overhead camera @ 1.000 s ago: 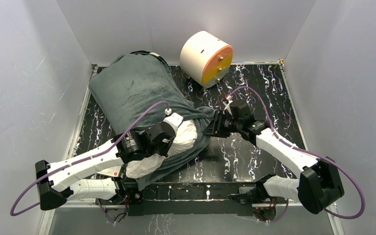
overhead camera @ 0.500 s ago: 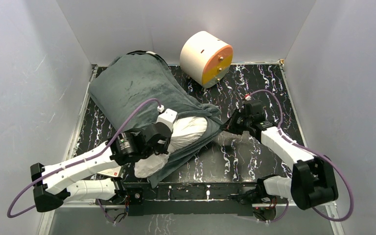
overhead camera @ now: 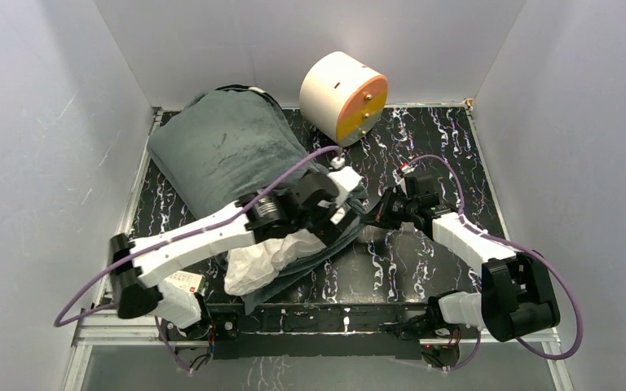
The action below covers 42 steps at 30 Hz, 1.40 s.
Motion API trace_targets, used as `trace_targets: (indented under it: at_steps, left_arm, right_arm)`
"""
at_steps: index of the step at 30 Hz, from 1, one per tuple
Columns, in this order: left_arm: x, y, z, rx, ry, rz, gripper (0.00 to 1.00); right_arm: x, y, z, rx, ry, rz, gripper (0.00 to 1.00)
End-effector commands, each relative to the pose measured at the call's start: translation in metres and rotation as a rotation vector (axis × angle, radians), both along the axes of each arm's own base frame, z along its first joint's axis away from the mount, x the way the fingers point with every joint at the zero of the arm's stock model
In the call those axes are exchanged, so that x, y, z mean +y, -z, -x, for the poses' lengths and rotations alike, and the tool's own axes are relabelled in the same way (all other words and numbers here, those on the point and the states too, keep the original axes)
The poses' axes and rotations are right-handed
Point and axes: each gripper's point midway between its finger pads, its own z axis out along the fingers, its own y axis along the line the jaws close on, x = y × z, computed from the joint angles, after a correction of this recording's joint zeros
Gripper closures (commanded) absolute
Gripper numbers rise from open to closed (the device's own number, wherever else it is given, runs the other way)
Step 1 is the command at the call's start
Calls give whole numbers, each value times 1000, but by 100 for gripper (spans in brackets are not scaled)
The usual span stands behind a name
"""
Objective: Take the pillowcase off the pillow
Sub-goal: Remove the pillow from the pillowcase.
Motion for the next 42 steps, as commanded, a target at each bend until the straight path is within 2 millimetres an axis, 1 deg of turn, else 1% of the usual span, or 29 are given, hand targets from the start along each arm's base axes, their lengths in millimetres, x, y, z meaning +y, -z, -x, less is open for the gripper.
trace_targets:
  at_steps: [1, 3, 5, 10, 12, 13, 14, 15, 16, 17, 21, 22, 23, 25, 27, 28, 30, 31, 33, 36, 37, 39, 41, 42]
  left_arm:
    - [-33, 27, 0, -14, 185, -155, 2]
    - [-29, 47, -2, -33, 188, -245, 2]
    - [-25, 58, -6, -45, 189, -302, 2]
    - [-17, 73, -6, -42, 187, -362, 2]
    - [-7, 78, -10, -61, 154, -398, 3]
    - [2, 82, -14, -80, 129, -435, 6]
    - [12, 85, -19, -107, 97, -481, 13]
    - [23, 87, -23, -131, 63, -529, 23]
    - [33, 86, -27, -157, 16, -562, 37]
    - [39, 87, -28, -169, -7, -578, 48]
    - [49, 80, -26, -184, -58, -534, 89]
    - [51, 75, -25, -187, -74, -511, 100]
    - [53, 69, -25, -194, -91, -489, 100]
    - [56, 49, -22, -204, -123, -409, 100]
    - [59, 29, -17, -206, -139, -311, 100]
    - [60, 18, -13, -205, -143, -256, 100]
    - [61, 0, -5, -198, -122, -158, 100]
    - [62, -5, -1, -194, -109, -127, 100]
    - [62, -9, 9, -163, -70, -83, 100]
    - [61, -4, 16, -128, -53, -58, 100]
    - [60, -1, 16, -119, -57, -59, 100]
    - [55, 3, 15, -105, -67, -57, 100]
    - [47, 5, 13, -99, -76, -44, 100]
    - [42, 4, 12, -100, -74, -33, 100]
  right_arm:
    - [-6, -4, -3, -39, 20, 17, 99]
    - [-4, -5, -3, -39, 16, 5, 99]
    - [-4, -4, -2, -34, 13, 4, 98]
    - [-6, 0, -1, -26, 18, 15, 97]
    - [-6, 0, -1, -25, 20, 19, 97]
    - [-7, 0, -1, -25, 20, 21, 97]
    - [-7, -1, -2, -29, 24, 27, 97]
    - [-9, -2, -3, -33, 32, 36, 97]
    - [-11, -2, -4, -33, 41, 46, 97]
    - [-14, -4, -6, -43, 53, 57, 97]
    - [-24, -11, -14, -84, 104, 97, 99]
    - [-30, -11, -18, -92, 127, 118, 100]
    - [-37, -10, -22, -94, 154, 145, 100]
    - [-61, -5, -32, -82, 230, 202, 100]
    - [-83, 1, -44, -69, 289, 211, 100]
    - [-90, 3, -49, -65, 303, 201, 100]
    - [-94, 4, -60, -51, 295, 160, 100]
    - [-89, 4, -63, -39, 261, 138, 100]
    - [-68, -9, -65, -46, 143, 42, 100]
    - [-48, -27, -62, -84, 48, -59, 100]
    - [-45, -33, -59, -92, 31, -73, 97]
    - [-43, -43, -52, -113, 8, -78, 88]
    - [-44, -52, -44, -138, -8, -66, 72]
    - [-46, -56, -40, -145, -11, -54, 63]
